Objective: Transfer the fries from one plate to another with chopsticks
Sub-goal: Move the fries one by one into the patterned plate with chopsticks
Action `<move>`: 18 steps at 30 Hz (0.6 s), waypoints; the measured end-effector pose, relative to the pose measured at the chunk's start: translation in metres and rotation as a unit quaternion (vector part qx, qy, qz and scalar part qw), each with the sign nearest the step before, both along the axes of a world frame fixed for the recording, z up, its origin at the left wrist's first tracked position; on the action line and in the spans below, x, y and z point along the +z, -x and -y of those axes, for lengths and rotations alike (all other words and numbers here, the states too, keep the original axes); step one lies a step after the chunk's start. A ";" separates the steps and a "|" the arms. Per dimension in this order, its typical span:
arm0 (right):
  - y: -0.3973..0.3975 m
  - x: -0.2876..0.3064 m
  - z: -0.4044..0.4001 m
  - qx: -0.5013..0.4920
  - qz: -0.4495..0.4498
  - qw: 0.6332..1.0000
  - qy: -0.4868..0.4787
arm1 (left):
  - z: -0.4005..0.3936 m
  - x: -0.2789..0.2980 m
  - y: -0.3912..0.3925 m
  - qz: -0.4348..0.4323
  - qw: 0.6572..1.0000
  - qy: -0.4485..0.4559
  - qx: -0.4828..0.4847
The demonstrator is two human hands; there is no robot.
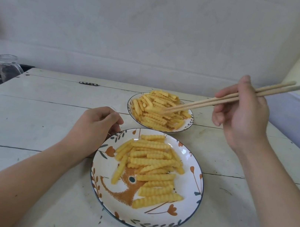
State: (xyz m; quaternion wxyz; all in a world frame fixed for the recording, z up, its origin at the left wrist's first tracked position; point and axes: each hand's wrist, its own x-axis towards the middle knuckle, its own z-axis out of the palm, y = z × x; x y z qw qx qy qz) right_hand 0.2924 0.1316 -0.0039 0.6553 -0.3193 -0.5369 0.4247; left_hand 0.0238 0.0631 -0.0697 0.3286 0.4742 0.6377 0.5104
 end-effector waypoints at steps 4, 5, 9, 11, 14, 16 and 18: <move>-0.014 0.009 0.019 0.154 0.039 0.986 0.053 | 0.001 0.000 0.000 -0.002 1.000 0.002 0.000; -0.016 0.009 0.022 0.180 0.059 0.980 0.057 | 0.001 0.000 0.000 -0.001 1.000 0.003 0.000; -0.013 0.011 0.030 0.224 0.106 0.967 0.058 | 0.000 0.000 0.000 0.002 1.000 0.005 0.000; -0.011 0.010 0.033 0.230 0.122 0.964 0.049 | 0.000 -0.001 0.001 0.001 1.000 0.003 0.001; -0.010 0.009 0.034 0.226 0.138 0.963 0.042 | -0.001 -0.001 0.001 0.003 1.000 0.003 0.000; -0.011 0.010 0.034 0.218 0.156 0.963 0.035 | -0.001 -0.002 0.001 0.002 1.000 0.004 0.001; -0.013 0.012 0.034 0.212 0.169 0.962 0.030 | -0.001 -0.002 0.001 -0.002 1.000 0.003 0.002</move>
